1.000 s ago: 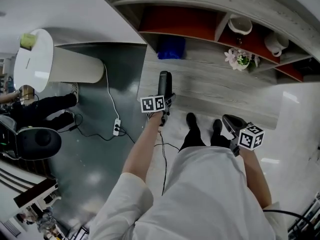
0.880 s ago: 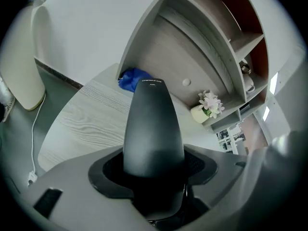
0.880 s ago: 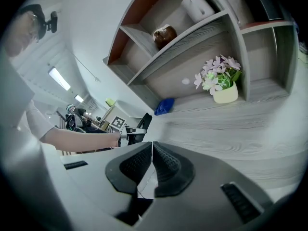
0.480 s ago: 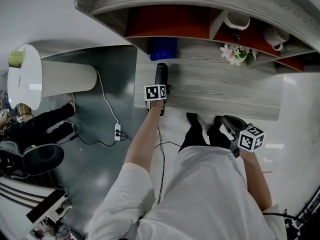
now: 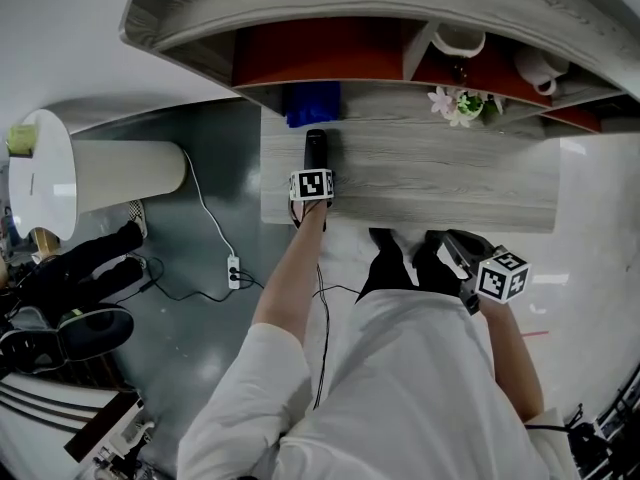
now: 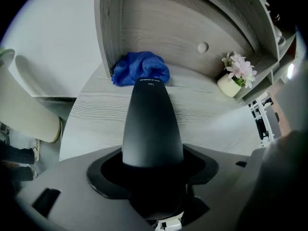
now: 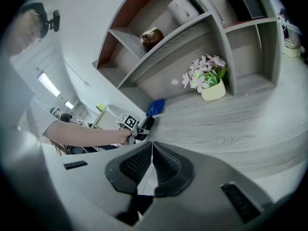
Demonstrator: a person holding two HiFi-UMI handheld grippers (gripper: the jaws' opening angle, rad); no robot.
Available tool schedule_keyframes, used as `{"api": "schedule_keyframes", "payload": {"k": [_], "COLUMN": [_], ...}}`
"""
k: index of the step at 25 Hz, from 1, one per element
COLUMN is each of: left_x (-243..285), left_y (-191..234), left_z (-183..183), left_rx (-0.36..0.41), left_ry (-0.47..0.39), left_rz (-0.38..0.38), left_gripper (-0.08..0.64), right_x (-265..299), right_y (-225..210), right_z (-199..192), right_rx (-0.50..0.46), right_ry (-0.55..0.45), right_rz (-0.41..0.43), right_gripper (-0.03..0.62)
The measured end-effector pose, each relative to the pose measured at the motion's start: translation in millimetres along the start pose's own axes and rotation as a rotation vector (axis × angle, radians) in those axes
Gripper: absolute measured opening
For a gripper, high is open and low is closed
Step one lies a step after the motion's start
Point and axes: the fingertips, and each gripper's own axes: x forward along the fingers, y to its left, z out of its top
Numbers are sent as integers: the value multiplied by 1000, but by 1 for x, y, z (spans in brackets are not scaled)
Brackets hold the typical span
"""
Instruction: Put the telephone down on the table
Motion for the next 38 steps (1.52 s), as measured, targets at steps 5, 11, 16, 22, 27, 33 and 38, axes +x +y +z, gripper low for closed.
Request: {"api": "schedule_keyframes", "payload": {"k": [5, 11, 16, 22, 27, 33, 38], "left_x": [4, -5, -29, -84, -138, -197, -240], "left_y": [-3, -3, 0, 12, 22, 28, 6], "left_z": [-2, 5, 8, 15, 6, -38, -93], "left_rx": [-5, 1, 20, -8, -93, -214, -319], "left_ry": [-9, -73, -144, -305, -442, -539, -599], "left_rz": [-5, -18, -3, 26, 61, 106, 39], "left_gripper": [308, 336, 336, 334, 261, 44, 9], "right_x": [-1, -2, -2, -5, -14, -38, -64], "right_y": [-2, 0, 4, 11, 11, 13, 1], "right_z": [0, -3, -3, -4, -11, -23, -39], "right_rx": [2, -4, -23, -45, -56, -104, -119], "right_ry": [1, 4, 1, -15, -23, -27, -15], "right_rz": [-5, 2, 14, 32, 42, 56, 68], "right_gripper": [20, 20, 20, 20, 20, 20, 20]}}
